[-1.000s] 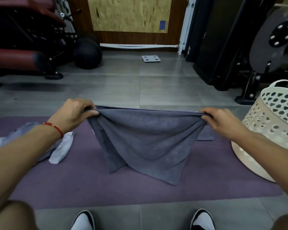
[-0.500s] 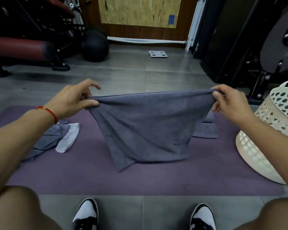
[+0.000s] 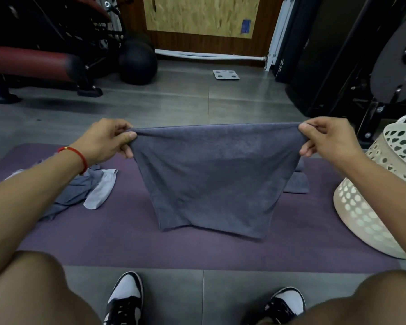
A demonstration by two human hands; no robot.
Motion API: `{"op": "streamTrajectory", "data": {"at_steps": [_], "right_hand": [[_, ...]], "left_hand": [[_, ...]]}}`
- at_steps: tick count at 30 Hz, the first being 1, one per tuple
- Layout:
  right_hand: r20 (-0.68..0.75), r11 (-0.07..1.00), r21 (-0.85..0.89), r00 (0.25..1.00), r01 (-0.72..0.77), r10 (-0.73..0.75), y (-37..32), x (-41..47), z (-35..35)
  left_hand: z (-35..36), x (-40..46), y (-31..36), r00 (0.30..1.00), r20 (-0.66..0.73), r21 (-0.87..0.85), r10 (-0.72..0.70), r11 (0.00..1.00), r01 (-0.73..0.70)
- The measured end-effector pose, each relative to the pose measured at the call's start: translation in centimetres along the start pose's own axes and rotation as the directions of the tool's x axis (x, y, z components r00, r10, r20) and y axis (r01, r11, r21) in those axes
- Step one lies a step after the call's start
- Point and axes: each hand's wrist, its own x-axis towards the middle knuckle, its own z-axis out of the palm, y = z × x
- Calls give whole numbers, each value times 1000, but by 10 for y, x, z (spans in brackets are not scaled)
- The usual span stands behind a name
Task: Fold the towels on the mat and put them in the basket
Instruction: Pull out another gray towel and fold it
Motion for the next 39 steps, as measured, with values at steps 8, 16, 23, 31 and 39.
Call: {"op": "streamTrajectory", "data": {"at_steps": [8,16,23,31,39], "right_hand": [[40,992,77,994,-103,101,-1,-5,-2],[230,985,31,960,-171,159,7,5,-6],[229,971,40,948,-234,219,33,55,31],[-3,973,153,985,-172,175,67,145,88],[-142,896,440,980,-62,138,61,141,87]], "left_hand": [[-5,-12,1,999,-33,64,16,998,-14],[-18,-19,3,989,-29,-225,-148,965,138],[0,48,-23,983,-76,7,-167,986,168],[23,157,-33,961,-193,-81,-198,979,186],[22,150,-43,955,-296,-154,-39,988,-8]]}}
